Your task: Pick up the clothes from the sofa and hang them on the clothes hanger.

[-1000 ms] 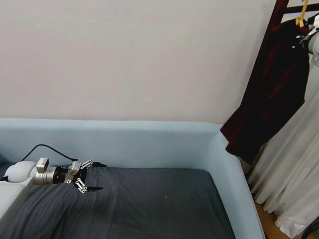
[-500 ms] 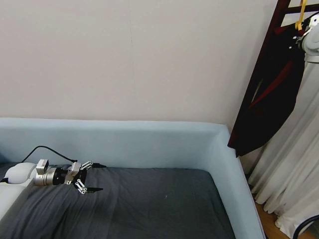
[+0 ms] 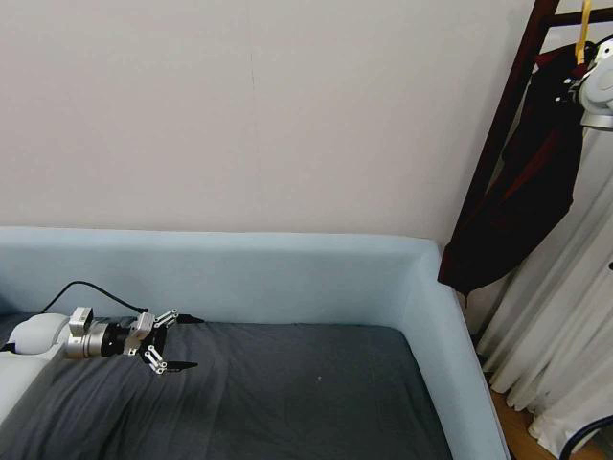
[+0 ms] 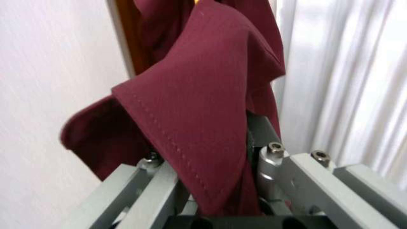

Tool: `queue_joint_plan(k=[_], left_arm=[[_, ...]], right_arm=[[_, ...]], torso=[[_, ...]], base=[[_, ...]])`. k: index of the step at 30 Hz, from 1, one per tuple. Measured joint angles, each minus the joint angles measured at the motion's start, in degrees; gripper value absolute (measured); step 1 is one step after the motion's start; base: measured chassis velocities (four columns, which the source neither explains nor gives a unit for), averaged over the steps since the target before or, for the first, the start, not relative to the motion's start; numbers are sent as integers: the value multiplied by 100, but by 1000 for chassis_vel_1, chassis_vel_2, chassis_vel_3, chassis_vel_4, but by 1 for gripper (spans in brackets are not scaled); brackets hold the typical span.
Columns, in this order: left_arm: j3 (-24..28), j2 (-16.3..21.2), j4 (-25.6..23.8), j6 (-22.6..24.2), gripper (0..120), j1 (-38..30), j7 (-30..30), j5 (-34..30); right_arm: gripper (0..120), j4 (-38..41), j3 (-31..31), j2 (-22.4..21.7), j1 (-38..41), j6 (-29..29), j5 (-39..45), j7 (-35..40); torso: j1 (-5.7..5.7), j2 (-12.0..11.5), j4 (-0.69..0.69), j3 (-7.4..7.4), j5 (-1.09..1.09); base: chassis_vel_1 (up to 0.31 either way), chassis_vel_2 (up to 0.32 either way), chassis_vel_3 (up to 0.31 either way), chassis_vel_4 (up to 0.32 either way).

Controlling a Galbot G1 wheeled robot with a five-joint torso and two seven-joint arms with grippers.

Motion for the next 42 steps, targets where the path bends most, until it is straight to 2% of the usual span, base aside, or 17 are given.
queue_joint_plan(k=[10,16,21,35,40,41,42], left_arm=[[5,9,12,-12,100,-1,0,-8],[4,2,49,-43,100,3,0,-11],[4,-21,57,-56,100,3,1,-13],[-61,-39,29,-101,100,104,1,-18],[-83,-18,26,-137,100,148,1,-31],[-84,-12,32,-145,100,150,1,-33],[-84,-12,32,-145,100,150,1,-33]], right_arm=[[8,-166,23,154,22,78,13,-11],[8,-125,78,175,37,68,103,247],[8,9,222,127,-66,100,360,517],[8,460,239,44,-159,177,642,567],[23,499,243,6,-212,185,585,367],[29,579,251,-36,-248,187,563,310],[29,579,251,-36,-248,187,563,310]], torso=[[0,0,1,0,0],[0,0,1,0,-2],[0,0,0,0,-1],[0,0,-1,-1,-1],[0,0,-1,-1,-1],[0,1,0,-1,-1],[0,1,0,-1,-1]], base=[[0,0,0,0],[0,0,0,0],[0,0,0,0],[0,0,0,0],[0,0,0,0],[0,0,0,0],[0,0,0,0]])
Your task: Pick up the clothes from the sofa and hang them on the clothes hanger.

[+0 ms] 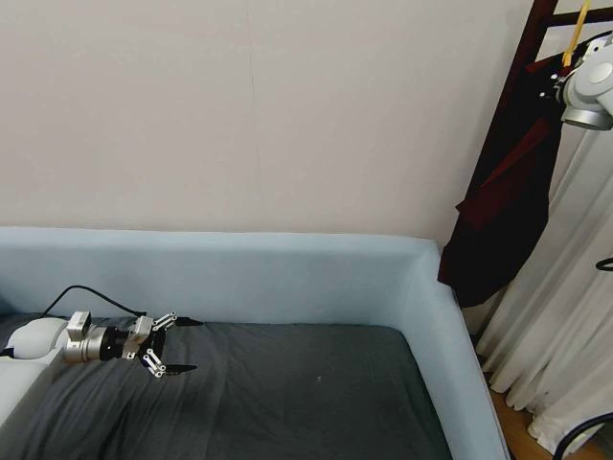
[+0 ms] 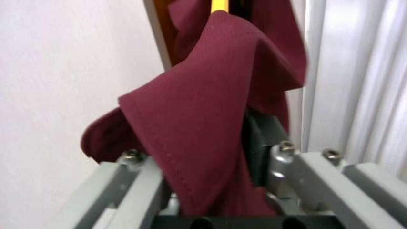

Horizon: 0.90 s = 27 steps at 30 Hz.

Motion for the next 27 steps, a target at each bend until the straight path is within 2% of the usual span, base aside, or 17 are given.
queue_joint_plan(k=[4,5,6,8,10,12,13,14,17,19,22,23,27], left_arm=[[21,4,9,0,100,-40,0,-1],[21,4,9,0,100,-40,0,-1],[27,4,6,3,100,-46,1,-1],[29,-5,-18,16,100,-48,1,-2],[18,-5,-26,19,100,-33,1,-2],[-22,-8,-55,32,100,11,1,0],[-23,-15,-58,40,100,11,1,4],[-23,-15,-58,40,100,11,1,4],[-3,-51,-73,81,100,-15,1,29],[7,-61,-78,98,100,-25,1,36],[48,-115,-97,182,100,-94,-1,44],[48,-115,-97,182,100,-94,-1,44],[69,-145,-145,225,100,-105,-2,59]], right_arm=[[47,518,68,-206,-156,-175,20,119],[47,518,68,-206,-156,-175,20,119],[52,657,94,-266,-200,-222,48,139],[63,1145,210,-473,-399,-385,199,285],[64,1255,246,-514,-461,-423,234,321],[76,1883,511,-796,-884,-501,358,382],[81,2134,648,-930,-1070,-510,404,384],[81,2134,648,-930,-1070,-510,404,384],[94,2971,1182,-1377,-1711,-518,544,383],[97,3201,1357,-1494,-1907,-516,555,364],[100,4076,2158,-2047,-2888,-406,518,-3],[100,4076,2158,-2047,-2888,-406,518,-3],[100,4834,2547,-2569,-3630,-44,300,-424]], torso=[[0,0,0,0,0],[0,0,0,0,0],[0,0,0,0,0],[0,0,-1,0,-1],[-1,0,-2,0,0],[0,0,3,0,0],[0,0,3,0,1],[0,0,3,0,1],[0,0,-1,0,1],[-1,0,-2,0,1],[0,0,0,0,2],[0,0,0,0,2],[-1,0,-4,-1,1]], base=[[0,0,0,0],[0,0,0,0],[0,0,0,0],[0,0,0,0],[0,0,0,0],[0,0,0,0],[0,0,0,0],[0,0,0,0],[0,0,0,0],[0,0,0,0],[0,0,0,0],[0,0,0,0],[0,0,0,0]])
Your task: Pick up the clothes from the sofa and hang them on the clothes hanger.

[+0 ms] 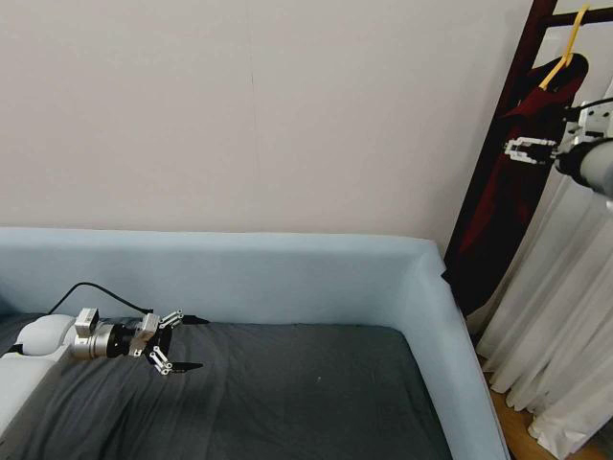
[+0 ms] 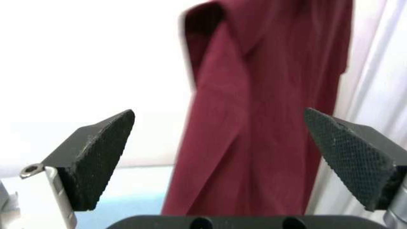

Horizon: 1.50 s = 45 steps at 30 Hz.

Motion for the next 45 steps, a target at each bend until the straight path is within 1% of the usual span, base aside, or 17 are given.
queue_joint_plan(k=[3,4,6,7,11,13,17,18,22,23,27,28,30,32,39,41,45], left_arm=[[-44,-3,-64,34,100,52,-42,-45],[-209,23,-266,151,100,250,-214,-229],[-499,53,-657,306,100,596,-601,-572],[-499,53,-657,306,100,596,-601,-572],[-848,-49,-1538,321,100,1185,-1995,-1258],[-958,-90,-1754,271,100,1354,-2365,-1362],[-1490,-345,-2553,72,100,2118,-3644,-1594],[-1490,-345,-2553,72,100,2118,-3644,-1594],[-1544,-689,-3213,-64,100,2605,-4869,-1519],[-1544,-689,-3213,-64,100,2605,-4869,-1519],[-1468,-1160,-3951,-38,100,3100,-6518,-1066],[-1468,-1160,-3951,-38,100,3100,-6518,-1066],[-1384,-1515,-4374,126,100,3365,-7752,-704],[-1312,-1775,-4612,242,100,3570,-8453,-412],[-1237,-2498,-5076,374,100,4198,-9586,411],[-1250,-2850,-5200,105,100,4486,-10026,863],[-1206,-3209,-5341,-75,100,4818,-10148,1419]], right_arm=[[100,246,97,-115,-171,147,-16,-92],[100,462,128,-169,-309,403,-75,-327],[100,673,110,-182,-520,929,-383,-917],[100,673,110,-182,-520,929,-383,-917],[100,1017,400,-233,-1282,1799,-1068,-1671],[100,1045,517,-199,-1536,1963,-1213,-1777],[100,919,484,218,-2276,2816,-1958,-2469],[100,919,484,218,-2276,2816,-1958,-2469],[100,490,318,788,-2726,3425,-2564,-2727],[100,490,318,788,-2726,3425,-2564,-2727],[100,-297,340,1444,-3210,3908,-3092,-2901],[100,-297,340,1444,-3210,3908,-3092,-2901],[100,-648,454,1739,-3582,4107,-3462,-2919],[100,-703,568,1905,-3922,4174,-3758,-2846],[100,-372,1299,2363,-5405,4163,-4931,-2627],[100,-61,1686,2595,-6025,4079,-5243,-2788],[100,316,2227,3026,-6970,4020,-5778,-3030]], torso=[[0,0,2,0,1],[1,0,0,0,-4],[0,0,11,0,0],[0,0,11,0,0],[0,0,3,0,-3],[0,1,-1,0,-4],[0,0,6,1,2],[0,0,6,1,2],[0,0,4,1,-1],[0,0,4,1,-1],[1,0,4,2,2],[1,0,4,2,2],[1,0,4,2,2],[0,0,3,1,1],[0,0,0,1,1],[0,0,6,1,0],[0,0,1,0,1]], base=[[0,0,0,0],[0,0,0,0],[0,0,0,0],[0,0,0,0],[0,0,0,0],[0,0,0,0],[0,0,0,0],[0,0,0,0],[0,0,0,0],[0,0,0,0],[0,0,0,0],[0,0,0,0],[0,0,0,0],[0,0,0,0],[0,0,0,0],[0,0,0,0],[0,0,0,0]])
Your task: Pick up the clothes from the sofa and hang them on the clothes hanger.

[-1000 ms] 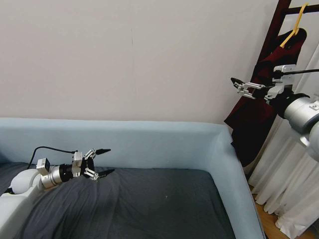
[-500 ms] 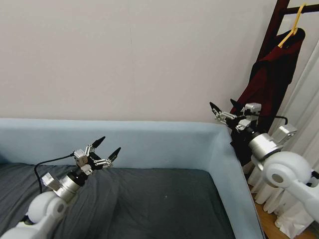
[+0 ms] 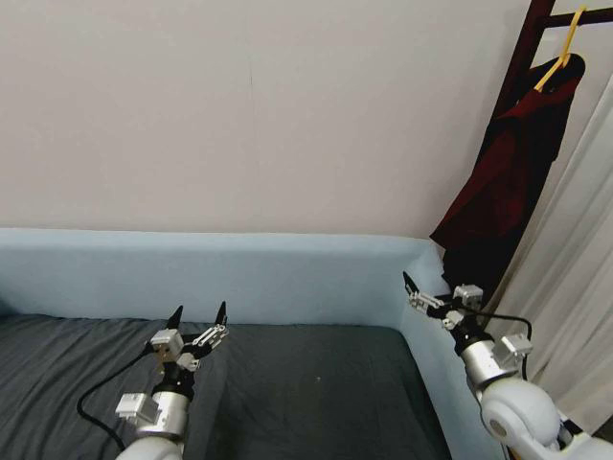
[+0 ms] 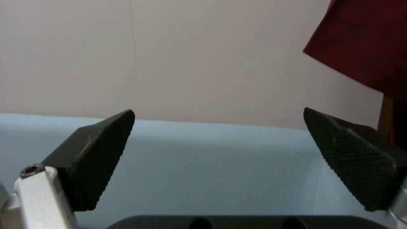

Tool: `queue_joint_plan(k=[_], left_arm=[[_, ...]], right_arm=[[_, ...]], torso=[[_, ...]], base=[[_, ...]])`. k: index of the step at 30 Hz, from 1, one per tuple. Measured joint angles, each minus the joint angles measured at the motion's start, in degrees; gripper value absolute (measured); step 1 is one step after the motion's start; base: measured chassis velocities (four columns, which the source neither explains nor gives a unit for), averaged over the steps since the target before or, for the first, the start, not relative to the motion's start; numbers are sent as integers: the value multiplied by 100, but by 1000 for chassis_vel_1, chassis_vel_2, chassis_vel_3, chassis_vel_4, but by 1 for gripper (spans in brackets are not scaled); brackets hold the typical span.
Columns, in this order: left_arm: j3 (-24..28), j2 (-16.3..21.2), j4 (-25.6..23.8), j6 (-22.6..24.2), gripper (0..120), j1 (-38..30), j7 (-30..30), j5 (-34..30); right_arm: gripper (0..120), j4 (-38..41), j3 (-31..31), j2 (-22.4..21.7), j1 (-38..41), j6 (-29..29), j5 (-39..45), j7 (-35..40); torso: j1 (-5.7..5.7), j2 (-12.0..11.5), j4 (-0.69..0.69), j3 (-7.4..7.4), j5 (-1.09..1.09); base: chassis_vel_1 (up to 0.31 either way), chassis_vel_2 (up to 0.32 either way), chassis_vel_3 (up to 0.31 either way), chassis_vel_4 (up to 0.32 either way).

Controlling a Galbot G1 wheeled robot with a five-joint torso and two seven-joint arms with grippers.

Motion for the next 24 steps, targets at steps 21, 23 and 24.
queue_joint_plan(k=[21,23,24], left_arm=[[297,-905,-579,-430,100,1629,-129,1309],[297,-905,-578,-432,100,1629,-129,1306],[297,-903,-578,-433,100,1627,-129,1303]], right_arm=[[100,968,884,1563,-1820,-372,-1791,-230],[100,962,884,1563,-1815,-368,-1791,-232],[100,959,884,1561,-1809,-367,-1790,-233]], torso=[[1,0,3,1,-2],[1,0,3,1,-2],[1,0,3,1,-2]], base=[[0,0,0,0],[0,0,0,0],[0,0,0,0]])
